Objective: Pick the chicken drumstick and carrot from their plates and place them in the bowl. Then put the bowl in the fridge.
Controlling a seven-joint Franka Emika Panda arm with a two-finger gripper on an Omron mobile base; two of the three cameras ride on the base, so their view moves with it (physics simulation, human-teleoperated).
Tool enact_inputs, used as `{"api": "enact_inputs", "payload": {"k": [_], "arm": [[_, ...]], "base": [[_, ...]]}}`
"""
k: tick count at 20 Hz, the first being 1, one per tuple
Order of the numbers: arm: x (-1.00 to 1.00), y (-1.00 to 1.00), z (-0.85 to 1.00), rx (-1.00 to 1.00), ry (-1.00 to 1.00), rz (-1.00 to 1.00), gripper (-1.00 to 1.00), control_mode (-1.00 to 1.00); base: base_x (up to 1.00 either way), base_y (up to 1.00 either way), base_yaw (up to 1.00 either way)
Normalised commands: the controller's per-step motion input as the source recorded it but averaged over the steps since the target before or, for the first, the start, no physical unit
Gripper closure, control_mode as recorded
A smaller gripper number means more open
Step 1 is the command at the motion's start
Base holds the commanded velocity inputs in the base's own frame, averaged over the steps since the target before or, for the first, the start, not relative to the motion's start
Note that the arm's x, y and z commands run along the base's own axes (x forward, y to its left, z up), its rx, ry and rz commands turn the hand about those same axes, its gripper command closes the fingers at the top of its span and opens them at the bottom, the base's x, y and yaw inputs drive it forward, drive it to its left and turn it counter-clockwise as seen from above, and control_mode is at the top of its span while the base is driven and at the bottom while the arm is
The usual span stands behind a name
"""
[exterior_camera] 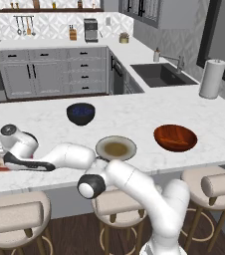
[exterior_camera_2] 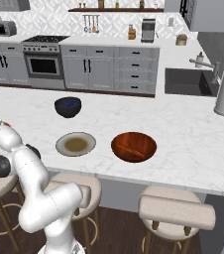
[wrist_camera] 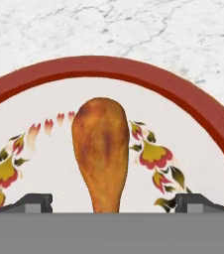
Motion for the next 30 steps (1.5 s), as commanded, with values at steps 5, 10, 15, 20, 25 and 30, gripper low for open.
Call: {"api": "enact_inputs", "payload": {"k": [5,10,15,20,25,30], "arm": [[0.28,0.43,-0.01,0.0,0.1,0.0,-1.0,-1.0],[0.03,0.39,-0.22,-0.07,0.21,0.0,1.0,-1.0],[-0.13,0.26,-0.41,-0.3,0.27,0.0,1.0,-1.0],[-0.23,0.05,-0.2,-0.39,0.17,0.0,1.0,-1.0],[-0.29,-0.03,0.27,-0.24,0.01,0.0,1.0,-1.0],[-0.8,-0.22,0.86,-0.13,-0.08,0.0,1.0,-1.0]], "base": [[0.0,0.0,0.0],[0.0,0.0,0.0],[0.0,0.0,0.0],[0.0,0.0,0.0],[0.0,0.0,0.0],[0.0,0.0,0.0]]}}
